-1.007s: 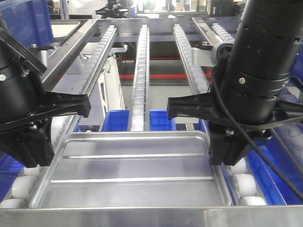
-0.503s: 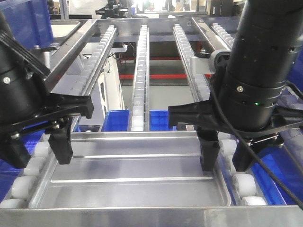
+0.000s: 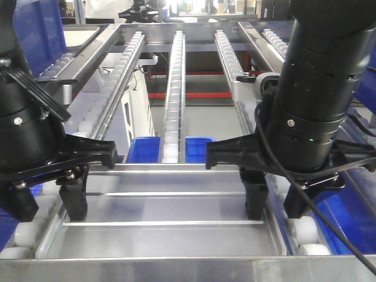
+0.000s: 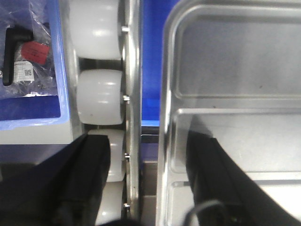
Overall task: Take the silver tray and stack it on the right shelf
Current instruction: 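Close both grippers on the tray's side rims, then lift the silver tray off the rollers with both grippers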
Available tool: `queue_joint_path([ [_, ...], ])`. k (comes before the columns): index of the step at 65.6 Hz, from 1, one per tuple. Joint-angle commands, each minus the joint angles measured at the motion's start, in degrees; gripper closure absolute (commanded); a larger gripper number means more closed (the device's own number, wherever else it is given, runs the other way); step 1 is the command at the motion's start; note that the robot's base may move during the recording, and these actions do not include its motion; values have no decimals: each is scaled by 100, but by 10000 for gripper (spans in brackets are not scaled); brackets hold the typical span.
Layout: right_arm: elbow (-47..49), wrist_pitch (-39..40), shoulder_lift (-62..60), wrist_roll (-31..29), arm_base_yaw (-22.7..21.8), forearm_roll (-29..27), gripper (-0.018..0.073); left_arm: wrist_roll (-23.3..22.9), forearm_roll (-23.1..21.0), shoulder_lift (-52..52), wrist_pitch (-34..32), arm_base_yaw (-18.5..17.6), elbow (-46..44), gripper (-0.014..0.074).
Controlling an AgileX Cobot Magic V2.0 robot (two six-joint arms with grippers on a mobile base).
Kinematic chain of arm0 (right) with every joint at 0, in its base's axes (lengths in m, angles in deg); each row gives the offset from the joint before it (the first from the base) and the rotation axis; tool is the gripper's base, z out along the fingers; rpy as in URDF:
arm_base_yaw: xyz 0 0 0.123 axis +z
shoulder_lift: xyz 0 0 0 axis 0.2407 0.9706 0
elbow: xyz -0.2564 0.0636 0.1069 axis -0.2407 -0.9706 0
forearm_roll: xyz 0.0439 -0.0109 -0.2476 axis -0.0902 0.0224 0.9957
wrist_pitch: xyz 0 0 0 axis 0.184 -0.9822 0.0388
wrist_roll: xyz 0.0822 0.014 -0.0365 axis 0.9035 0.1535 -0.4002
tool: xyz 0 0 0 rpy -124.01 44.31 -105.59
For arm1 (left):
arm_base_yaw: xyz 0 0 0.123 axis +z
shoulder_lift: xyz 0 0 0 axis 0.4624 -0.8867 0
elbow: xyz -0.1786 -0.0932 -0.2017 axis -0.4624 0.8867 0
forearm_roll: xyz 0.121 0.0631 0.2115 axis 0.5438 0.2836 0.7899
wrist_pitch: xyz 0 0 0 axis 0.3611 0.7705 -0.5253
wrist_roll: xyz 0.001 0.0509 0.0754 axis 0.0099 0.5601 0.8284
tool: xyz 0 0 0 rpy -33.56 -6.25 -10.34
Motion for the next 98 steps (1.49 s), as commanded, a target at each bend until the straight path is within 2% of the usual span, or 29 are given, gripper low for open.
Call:
queue_joint_path([
  [1, 111, 133, -173, -41, -43, 71, 155, -62, -1, 157, -108, -30, -111, 321],
  [33, 111, 134, -173, -41, -43, 71, 163, -62, -1, 157, -108, -30, -111, 341],
  [39, 111, 134, -173, -41, -43, 71, 234, -62, -1, 157, -108, -30, -111, 419],
  [51, 111, 85, -173, -41, -43, 71, 449, -62, -1, 157, -118, -30, -111, 631],
  [56, 111, 80, -173, -41, -43, 71, 501, -62, -1, 157, -118, -30, -111, 704],
  [98, 197, 43, -173, -41, -43, 68, 500, -71, 76, 157, -85, -30, -185, 697],
])
